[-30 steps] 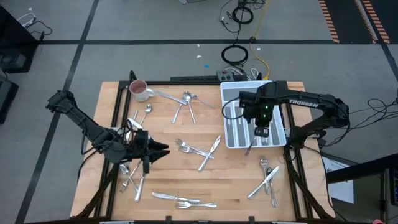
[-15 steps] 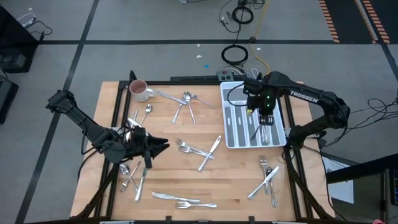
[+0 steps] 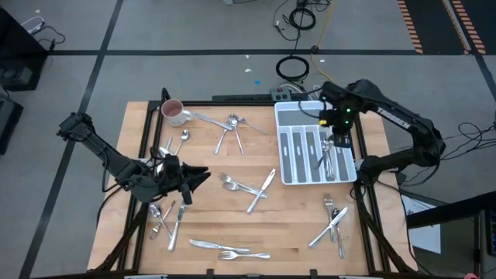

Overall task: Sort silverware
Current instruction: Put the silver spoon into the silverware tray

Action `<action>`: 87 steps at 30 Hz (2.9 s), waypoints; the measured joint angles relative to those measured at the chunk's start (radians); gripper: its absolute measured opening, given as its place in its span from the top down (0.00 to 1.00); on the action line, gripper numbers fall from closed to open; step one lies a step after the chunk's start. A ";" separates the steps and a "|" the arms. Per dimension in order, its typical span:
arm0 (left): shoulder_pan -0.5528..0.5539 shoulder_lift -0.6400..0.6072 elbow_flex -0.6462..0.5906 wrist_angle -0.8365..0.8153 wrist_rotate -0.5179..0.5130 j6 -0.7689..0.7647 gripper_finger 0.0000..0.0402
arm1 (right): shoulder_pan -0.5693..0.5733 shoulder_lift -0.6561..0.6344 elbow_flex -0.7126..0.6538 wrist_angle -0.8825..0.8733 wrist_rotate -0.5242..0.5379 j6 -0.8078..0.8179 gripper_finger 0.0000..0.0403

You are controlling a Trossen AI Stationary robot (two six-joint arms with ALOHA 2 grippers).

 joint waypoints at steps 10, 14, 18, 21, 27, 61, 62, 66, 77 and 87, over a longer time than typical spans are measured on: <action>0.097 0.000 0.000 -0.045 0.002 0.047 0.65 | -0.048 -0.129 0.000 0.001 -0.049 0.039 1.00; 0.139 0.000 0.000 -0.044 0.004 0.110 0.65 | -0.048 -0.226 0.000 -0.002 -0.207 0.113 1.00; 0.192 0.000 0.000 -0.043 0.011 0.165 0.65 | -0.034 -0.317 0.000 0.000 -0.339 0.211 1.00; 0.237 -0.001 0.000 -0.043 0.057 0.220 0.65 | -0.017 -0.373 0.000 -0.001 -0.324 0.221 1.00; 0.339 -0.001 0.000 -0.038 0.145 0.237 0.65 | -0.007 -0.399 -0.029 0.003 -0.246 0.170 1.00; 0.534 -0.001 0.000 0.002 0.148 0.210 0.65 | -0.093 -0.019 -0.154 0.000 0.043 -0.396 1.00; 0.534 -0.001 0.000 0.003 0.148 0.210 0.65 | -0.093 -0.003 -0.154 0.000 0.043 -0.396 1.00; 0.534 -0.001 0.000 0.003 0.148 0.210 0.65 | -0.093 0.054 -0.154 0.008 0.043 -0.400 1.00; 0.534 -0.001 0.000 -0.041 0.175 0.210 0.65 | -0.093 0.168 -0.154 0.101 0.023 -0.446 1.00; 0.534 -0.001 0.000 -0.045 0.175 0.211 0.65 | -0.093 0.210 -0.154 0.200 0.027 -0.488 1.00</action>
